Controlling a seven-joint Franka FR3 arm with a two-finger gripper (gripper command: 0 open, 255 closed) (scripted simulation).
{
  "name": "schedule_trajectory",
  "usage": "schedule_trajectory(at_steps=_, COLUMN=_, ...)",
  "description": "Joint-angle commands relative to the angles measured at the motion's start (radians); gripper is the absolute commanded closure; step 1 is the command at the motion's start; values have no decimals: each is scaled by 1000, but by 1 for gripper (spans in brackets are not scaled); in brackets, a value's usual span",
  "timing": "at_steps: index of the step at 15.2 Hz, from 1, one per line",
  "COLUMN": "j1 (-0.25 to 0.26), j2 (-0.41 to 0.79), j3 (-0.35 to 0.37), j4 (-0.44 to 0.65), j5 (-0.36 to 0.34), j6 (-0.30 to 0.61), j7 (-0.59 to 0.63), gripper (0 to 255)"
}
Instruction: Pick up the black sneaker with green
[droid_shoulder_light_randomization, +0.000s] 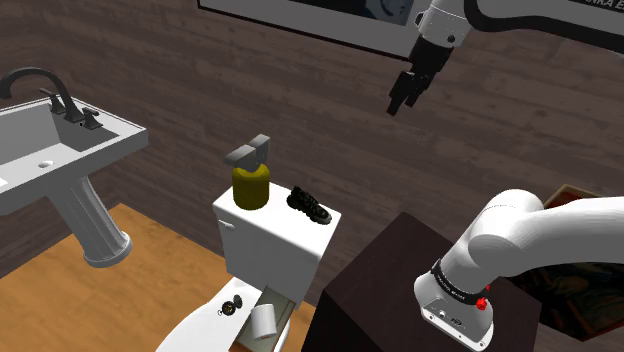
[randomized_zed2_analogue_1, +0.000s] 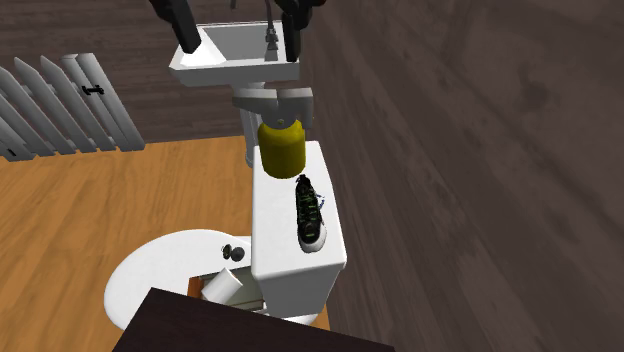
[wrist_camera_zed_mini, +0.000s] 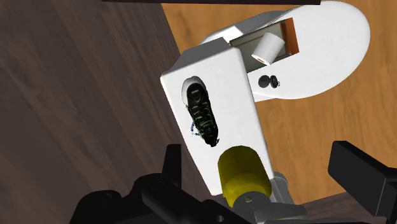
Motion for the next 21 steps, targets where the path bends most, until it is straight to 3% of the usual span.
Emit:
schedule_trajectory(at_steps=1, j1=0, j2=0, j3=0, j4=0, j5=0, j6=0, j7=0, gripper=0)
schedule_trajectory(at_steps=11, j1=17, j2=139, j3=-29, j4=-224, j5=-11, j6=369, j7=-71, gripper=0)
schedule_trajectory(at_steps=21, j1=39, j2=444, j3=-59, j4=-304, j5=-6, j6=760, j7=-150, gripper=0)
